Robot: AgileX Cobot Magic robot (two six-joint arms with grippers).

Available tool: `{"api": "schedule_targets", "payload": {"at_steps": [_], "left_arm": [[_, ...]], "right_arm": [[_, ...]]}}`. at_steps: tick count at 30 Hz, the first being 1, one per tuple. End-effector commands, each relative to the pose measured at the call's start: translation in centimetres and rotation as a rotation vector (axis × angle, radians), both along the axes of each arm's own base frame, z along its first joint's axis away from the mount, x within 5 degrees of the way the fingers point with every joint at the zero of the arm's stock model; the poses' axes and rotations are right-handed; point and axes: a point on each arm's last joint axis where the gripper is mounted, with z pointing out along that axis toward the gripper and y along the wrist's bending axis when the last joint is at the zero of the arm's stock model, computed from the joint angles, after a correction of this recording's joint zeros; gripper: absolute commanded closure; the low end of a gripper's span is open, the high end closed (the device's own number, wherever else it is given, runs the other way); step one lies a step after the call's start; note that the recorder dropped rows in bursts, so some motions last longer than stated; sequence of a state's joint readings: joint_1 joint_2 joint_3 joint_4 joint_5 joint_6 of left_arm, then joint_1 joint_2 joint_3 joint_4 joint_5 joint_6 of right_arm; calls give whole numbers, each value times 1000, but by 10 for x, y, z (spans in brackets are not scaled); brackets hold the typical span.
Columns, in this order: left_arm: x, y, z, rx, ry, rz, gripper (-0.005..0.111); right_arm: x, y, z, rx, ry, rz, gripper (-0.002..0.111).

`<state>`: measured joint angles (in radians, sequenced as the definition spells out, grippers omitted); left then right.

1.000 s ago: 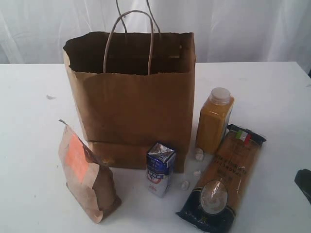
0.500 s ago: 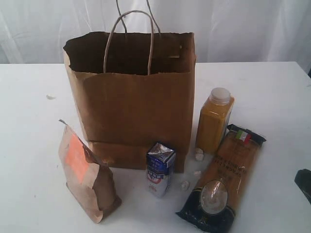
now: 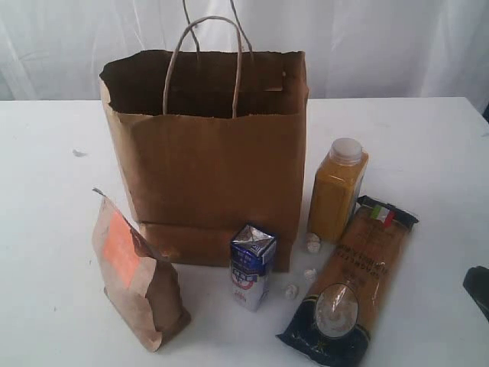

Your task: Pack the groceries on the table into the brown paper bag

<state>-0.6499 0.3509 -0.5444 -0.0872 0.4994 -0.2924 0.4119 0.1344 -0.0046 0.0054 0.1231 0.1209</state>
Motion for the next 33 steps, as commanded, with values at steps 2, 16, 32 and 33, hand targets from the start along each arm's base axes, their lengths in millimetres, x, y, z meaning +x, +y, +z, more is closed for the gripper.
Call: {"api": "schedule_targets", "payload": {"at_steps": [2, 16, 32, 33], "left_arm": [[-2, -1, -28, 26, 109, -4, 107], [11, -1, -52, -56, -285, 32, 107], [1, 18, -124, 67, -301, 155, 107], [0, 18, -125, 72, -292, 150, 107]], "right_arm": [[0, 0, -1, -7, -8, -2, 108], [0, 0, -1, -7, -8, -2, 108], [0, 0, -1, 15, 1, -6, 108], [0, 0, -1, 15, 1, -6, 108]]}}
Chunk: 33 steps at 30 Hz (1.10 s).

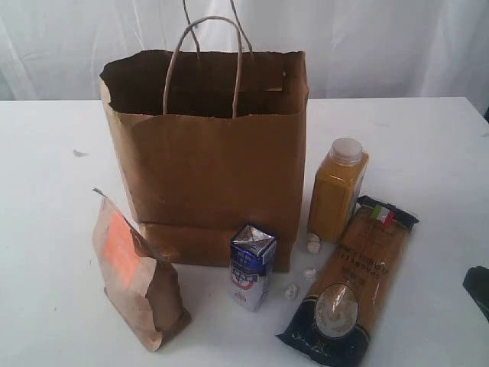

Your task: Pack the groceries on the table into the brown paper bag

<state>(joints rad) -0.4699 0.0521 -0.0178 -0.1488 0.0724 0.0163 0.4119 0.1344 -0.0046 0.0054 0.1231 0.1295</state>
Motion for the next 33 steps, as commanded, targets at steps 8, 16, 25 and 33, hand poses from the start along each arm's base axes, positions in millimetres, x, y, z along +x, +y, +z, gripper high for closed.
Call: {"api": "schedule_targets", "payload": {"at_steps": [8, 16, 25, 33], "left_arm": [[-5, 1, -10, 18, 45, -14, 107], [-5, 1, -10, 18, 45, -14, 107], [-5, 1, -10, 18, 45, -14, 107], [-5, 1, -10, 19, 44, -15, 107]], "right_arm": [[0, 0, -1, 7, -2, -4, 108], [0, 0, -1, 7, -2, -4, 108], [0, 0, -1, 7, -2, -4, 108], [1, 0, 22, 184, -198, -9, 108]]}}
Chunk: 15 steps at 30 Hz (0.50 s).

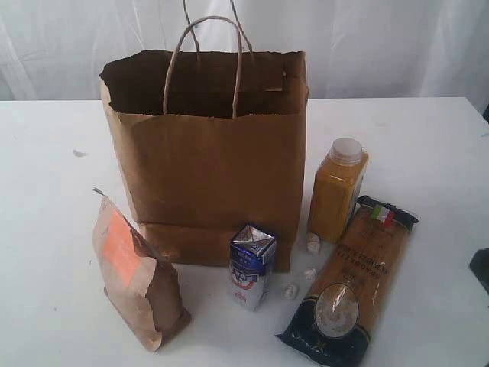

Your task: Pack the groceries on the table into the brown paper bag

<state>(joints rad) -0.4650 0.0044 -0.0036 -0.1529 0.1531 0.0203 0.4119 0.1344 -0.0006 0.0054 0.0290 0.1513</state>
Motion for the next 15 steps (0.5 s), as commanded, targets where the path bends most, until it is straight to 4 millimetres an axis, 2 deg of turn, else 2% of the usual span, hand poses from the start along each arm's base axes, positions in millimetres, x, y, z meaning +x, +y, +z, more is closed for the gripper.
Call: {"api": "schedule_targets", "payload": {"at_steps": [1, 7, 8, 11, 13, 15], "left_arm": [[0, 0, -1, -2, 4, -1, 107], [0, 0, -1, -2, 4, -1, 107], [0, 0, -1, -2, 4, -1, 107], [0, 0, -1, -2, 4, -1, 107], [0, 0, -1, 10, -2, 0, 107], [0, 1, -1, 38, -18, 1, 107]], "right_arm": [[-1, -1, 18, 157, -147, -3, 108], [-3, -2, 30, 271, -245, 7, 108], [-2, -1, 30, 262, -219, 6, 108], [-1, -1, 50, 192, -14, -8, 108], [1, 1, 70, 126, 122, -19, 108], [5, 2, 95, 38, 177, -20, 108]]}}
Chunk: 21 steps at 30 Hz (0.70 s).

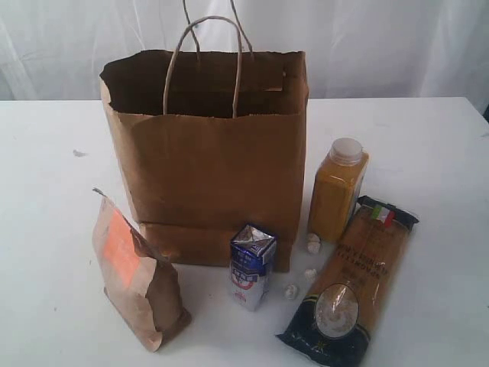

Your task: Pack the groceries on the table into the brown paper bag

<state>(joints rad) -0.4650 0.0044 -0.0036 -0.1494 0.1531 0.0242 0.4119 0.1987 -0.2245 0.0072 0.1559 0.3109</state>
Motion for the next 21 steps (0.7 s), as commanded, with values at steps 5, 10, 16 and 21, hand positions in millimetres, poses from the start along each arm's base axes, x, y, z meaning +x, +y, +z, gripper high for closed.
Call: {"api": "schedule_targets", "payload": {"at_steps": [5, 10, 16, 21], "left_arm": [[0, 1, -1, 31, -19, 3, 107], [0, 1, -1, 31, -19, 3, 107], [0, 1, -1, 31, -19, 3, 107], [0, 1, -1, 31, -19, 3, 107]], "right_arm": [[32, 12, 78, -278, 185, 16, 92], [69, 28, 80, -220, 340, -3, 36], [130, 54, 71, -218, 519, -23, 26], [174, 73, 64, -184, 600, -50, 26]]}}
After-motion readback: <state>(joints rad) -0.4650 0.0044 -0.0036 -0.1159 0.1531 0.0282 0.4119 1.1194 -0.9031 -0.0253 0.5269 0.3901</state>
